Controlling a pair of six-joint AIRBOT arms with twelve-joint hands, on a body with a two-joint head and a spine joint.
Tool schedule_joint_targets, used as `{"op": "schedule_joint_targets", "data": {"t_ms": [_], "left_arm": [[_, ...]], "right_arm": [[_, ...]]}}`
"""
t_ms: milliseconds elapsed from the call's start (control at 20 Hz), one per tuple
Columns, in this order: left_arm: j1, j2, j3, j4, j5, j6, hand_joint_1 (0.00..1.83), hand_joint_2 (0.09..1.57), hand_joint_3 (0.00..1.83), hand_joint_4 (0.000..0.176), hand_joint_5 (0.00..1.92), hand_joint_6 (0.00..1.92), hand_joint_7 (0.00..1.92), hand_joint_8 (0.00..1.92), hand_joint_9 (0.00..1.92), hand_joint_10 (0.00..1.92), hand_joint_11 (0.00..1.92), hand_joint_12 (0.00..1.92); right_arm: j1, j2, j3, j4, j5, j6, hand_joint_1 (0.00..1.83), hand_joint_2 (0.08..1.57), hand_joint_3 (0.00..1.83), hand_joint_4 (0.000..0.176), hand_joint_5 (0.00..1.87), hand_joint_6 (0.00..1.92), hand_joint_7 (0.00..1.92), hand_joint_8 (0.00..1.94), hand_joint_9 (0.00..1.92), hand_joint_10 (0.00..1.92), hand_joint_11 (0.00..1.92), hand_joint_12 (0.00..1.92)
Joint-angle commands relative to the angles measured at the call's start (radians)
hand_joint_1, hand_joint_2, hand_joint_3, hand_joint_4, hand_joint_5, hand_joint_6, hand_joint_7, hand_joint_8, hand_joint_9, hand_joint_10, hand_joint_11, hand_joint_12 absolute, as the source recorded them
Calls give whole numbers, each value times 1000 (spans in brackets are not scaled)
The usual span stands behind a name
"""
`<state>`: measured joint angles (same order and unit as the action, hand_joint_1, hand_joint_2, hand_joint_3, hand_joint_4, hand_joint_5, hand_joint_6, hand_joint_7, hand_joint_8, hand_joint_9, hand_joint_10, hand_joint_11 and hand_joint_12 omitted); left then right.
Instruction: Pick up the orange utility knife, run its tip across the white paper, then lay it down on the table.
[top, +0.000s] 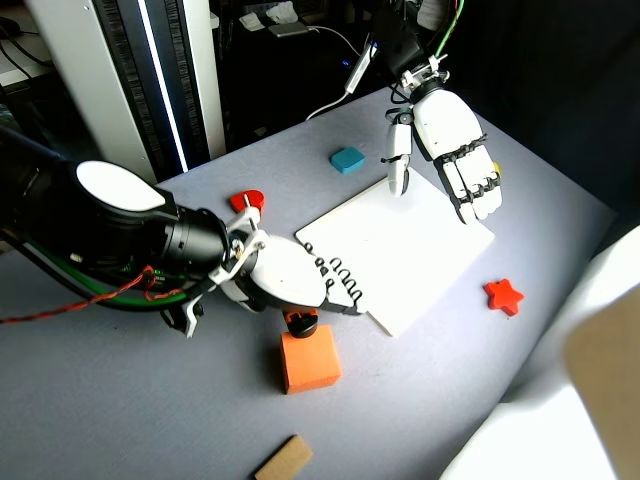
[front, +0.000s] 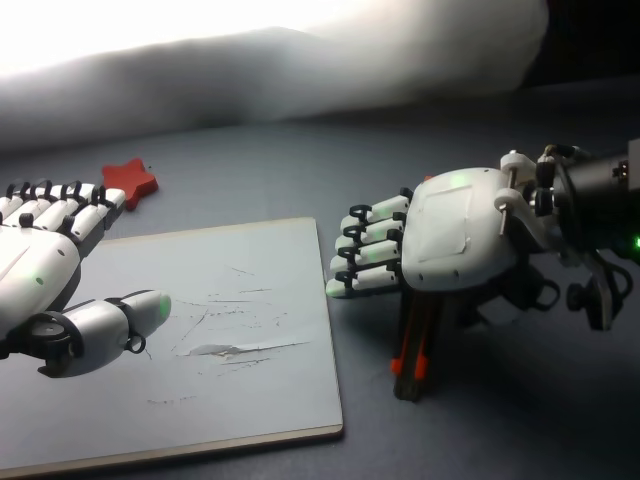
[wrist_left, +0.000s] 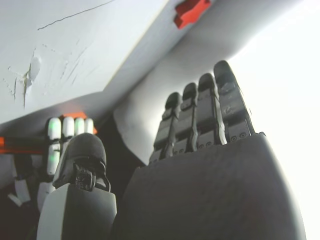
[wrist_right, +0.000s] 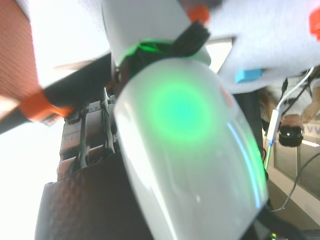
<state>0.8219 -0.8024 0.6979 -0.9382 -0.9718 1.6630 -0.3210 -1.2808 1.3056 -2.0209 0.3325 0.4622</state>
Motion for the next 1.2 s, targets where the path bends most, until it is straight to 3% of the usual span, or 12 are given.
{"op": "schedule_joint_targets", "data": {"t_ms": [0, 550, 650, 800, 850, 900, 950, 1000, 1050, 1100, 1150], "left_arm": [[-3, 0, 4, 41, -96, -2, 0, 1300, 2, 0, 0, 0, 0, 0, 8, 0, 0, 195], [-4, -3, 2, 34, -96, -2, 0, 1294, 0, 0, 0, 0, 21, 2, 22, 3, 0, 243], [-5, -3, 2, 33, -96, -2, 0, 1302, 2, 1, 0, 0, 17, 1, 15, 0, 0, 174], [-7, -3, 2, 33, -96, -2, 2, 1307, 3, 12, 5, 2, 48, 7, 48, 12, 0, 235], [-7, -4, 2, 33, -96, -2, 3, 1307, 3, 12, 7, 3, 49, 7, 49, 11, 0, 235], [-8, -4, 1, 33, -96, -2, 6, 1306, 1, 16, 15, 3, 60, 5, 63, 11, 0, 273], [-8, -4, 1, 33, -96, -2, 6, 1306, 1, 16, 15, 3, 60, 5, 63, 11, 0, 273], [-8, -5, 0, 33, -96, -2, 0, 1305, 1, 18, 18, 3, 70, 5, 76, 12, 0, 303], [-8, -5, 0, 33, -96, -2, 0, 1305, 0, 18, 19, 3, 72, 5, 79, 13, 0, 309], [-8, -5, 0, 33, -96, -2, 0, 1305, 0, 18, 19, 3, 72, 5, 79, 13, 0, 309], [-8, -5, 0, 33, -96, -2, 0, 1304, 0, 22, 21, 3, 73, 3, 89, 13, 0, 341]], "right_arm": [[6, -2, 9, 23, -20, -8, 1105, 1083, 13, 0, 0, 0, 0, 0, 0, 0, 0, 0], [-16, -10, 23, 24, -54, -27, 1062, 1110, 17, 0, 0, 0, 0, 0, 0, 0, 0, 0], [-16, -10, 15, 24, -60, -28, 1056, 1123, 22, 0, 0, 0, 0, 0, 0, 0, 0, 0], [-23, -10, 4, 25, -73, -27, 1103, 1156, 33, 0, 65, 25, 59, 21, 40, 16, 0, 0], [-24, -10, 3, 25, -76, -27, 1108, 1167, 22, 0, 166, 40, 186, 39, 126, 28, 0, 145], [-25, -11, 3, 25, -78, -27, 1083, 1246, 9, 0, 622, 1152, 602, 583, 489, 659, 83, 1345], [-24, -12, 3, 25, -79, -27, 1083, 1246, 9, 0, 622, 1152, 602, 583, 489, 659, 83, 1345], [-23, -12, 3, 25, -80, -27, 1138, 1239, 3, 0, 686, 1397, 773, 1151, 600, 1183, 266, 1689], [-22, -12, 3, 25, -82, -27, 1144, 1246, 4, 1, 685, 1467, 792, 1290, 595, 1355, 298, 1783], [-21, -11, 3, 25, -82, -27, 1144, 1246, 4, 1, 685, 1467, 792, 1290, 595, 1355, 298, 1783], [-19, -11, 3, 25, -82, -27, 1088, 1265, 18, 0, 690, 1513, 1015, 1811, 977, 1808, 800, 1893]]}}
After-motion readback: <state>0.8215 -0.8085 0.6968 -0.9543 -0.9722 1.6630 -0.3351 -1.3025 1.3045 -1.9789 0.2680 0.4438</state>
